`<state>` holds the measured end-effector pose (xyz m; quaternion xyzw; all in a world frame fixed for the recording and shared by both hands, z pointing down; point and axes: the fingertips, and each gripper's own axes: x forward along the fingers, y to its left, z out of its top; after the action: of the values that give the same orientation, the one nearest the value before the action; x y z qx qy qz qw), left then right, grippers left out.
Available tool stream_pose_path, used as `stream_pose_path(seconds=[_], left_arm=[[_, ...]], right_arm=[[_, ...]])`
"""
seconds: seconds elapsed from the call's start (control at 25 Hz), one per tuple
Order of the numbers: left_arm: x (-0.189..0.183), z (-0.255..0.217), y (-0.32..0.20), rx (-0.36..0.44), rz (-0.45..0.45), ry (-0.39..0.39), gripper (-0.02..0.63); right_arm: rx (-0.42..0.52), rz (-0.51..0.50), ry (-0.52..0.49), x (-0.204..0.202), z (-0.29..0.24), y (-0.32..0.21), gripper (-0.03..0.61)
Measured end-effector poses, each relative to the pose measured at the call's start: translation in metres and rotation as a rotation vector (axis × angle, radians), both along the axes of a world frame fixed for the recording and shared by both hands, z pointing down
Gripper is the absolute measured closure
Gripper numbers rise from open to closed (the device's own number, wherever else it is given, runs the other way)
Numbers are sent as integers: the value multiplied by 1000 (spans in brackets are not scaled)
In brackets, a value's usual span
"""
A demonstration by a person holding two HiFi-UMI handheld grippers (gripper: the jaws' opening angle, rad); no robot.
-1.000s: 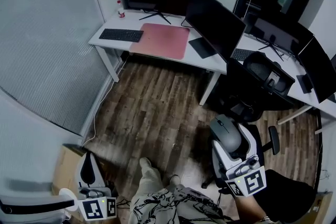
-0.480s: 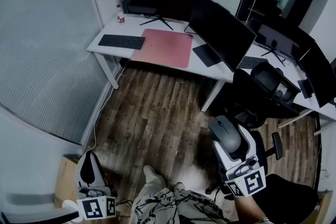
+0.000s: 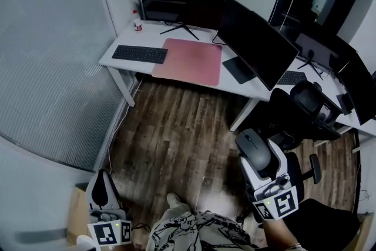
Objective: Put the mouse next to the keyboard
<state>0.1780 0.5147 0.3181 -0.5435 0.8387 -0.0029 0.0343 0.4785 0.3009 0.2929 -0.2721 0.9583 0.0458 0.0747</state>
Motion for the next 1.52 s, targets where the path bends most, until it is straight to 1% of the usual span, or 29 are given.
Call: stream_pose_path(seconds=[0.32,0.48,0.6,0.88,1.12,1.52], left_arm=[[-48,-5,-17,20,37,-7,623],[-68,-5,-23,12,69,-13,623],[-84,-1,-25,2,76,-11,623],[-100,10,-39,-18,83,7,623],[-118,13,-59,-18,70,15,623],[-151,6,-114,-11,52,-4,623]], right_arm=[[-18,21,-19,-44,-2,-9,272],[-18,38,-18,-65,-1,-7,272],[-22,45,-16,-77,1,-8,272],[-34,42,-4,-97,7,-18,272],[-36,33,0,-116,10,-42,272],[-24,17,-12,-152,5,-101,272]])
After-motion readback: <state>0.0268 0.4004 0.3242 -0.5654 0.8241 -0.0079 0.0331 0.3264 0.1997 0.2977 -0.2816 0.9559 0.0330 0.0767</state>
